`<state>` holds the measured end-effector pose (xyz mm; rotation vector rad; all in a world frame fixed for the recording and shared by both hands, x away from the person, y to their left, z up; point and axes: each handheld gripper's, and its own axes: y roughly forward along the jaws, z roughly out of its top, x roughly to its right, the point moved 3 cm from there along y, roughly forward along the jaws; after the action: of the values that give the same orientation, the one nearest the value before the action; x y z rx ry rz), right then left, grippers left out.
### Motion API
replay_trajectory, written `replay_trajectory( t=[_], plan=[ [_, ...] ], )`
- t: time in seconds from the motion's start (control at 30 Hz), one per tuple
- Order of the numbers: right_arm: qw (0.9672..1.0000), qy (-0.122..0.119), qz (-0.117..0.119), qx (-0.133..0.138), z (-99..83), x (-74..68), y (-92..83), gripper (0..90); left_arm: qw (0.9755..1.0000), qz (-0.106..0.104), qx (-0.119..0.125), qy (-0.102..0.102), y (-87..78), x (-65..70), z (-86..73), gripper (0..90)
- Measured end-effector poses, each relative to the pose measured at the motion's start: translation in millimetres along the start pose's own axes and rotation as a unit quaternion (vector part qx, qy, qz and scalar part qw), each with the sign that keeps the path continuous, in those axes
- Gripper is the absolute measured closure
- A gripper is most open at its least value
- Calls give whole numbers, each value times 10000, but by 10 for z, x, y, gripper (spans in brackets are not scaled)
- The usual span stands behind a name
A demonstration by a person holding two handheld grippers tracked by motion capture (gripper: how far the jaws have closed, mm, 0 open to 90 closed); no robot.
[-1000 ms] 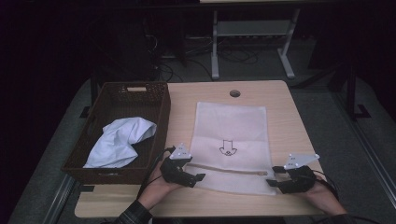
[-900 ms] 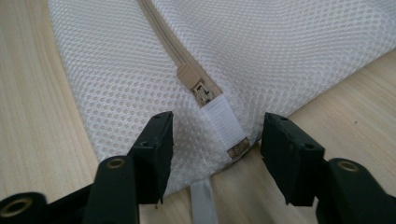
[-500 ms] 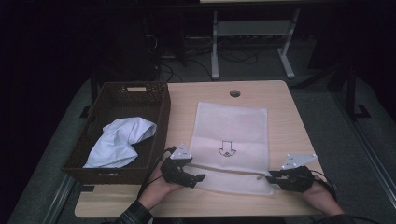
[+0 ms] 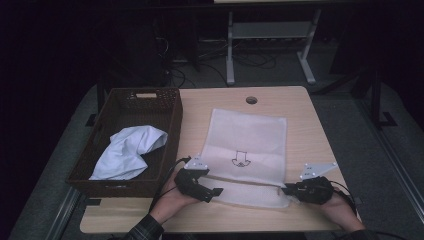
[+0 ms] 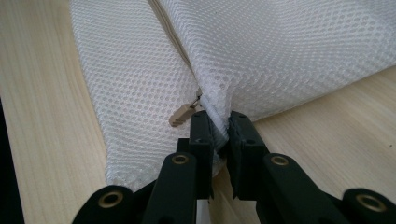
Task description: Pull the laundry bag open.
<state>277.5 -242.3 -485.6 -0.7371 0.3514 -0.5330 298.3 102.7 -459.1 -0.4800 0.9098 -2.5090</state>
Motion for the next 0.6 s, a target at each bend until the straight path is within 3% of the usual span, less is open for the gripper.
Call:
replay_trajectory(
  t=[0.6],
  plan=[
    [9992,67,57,381,195,-73,4,803,9996,-249,136,86,77,137,125,145]
  ],
)
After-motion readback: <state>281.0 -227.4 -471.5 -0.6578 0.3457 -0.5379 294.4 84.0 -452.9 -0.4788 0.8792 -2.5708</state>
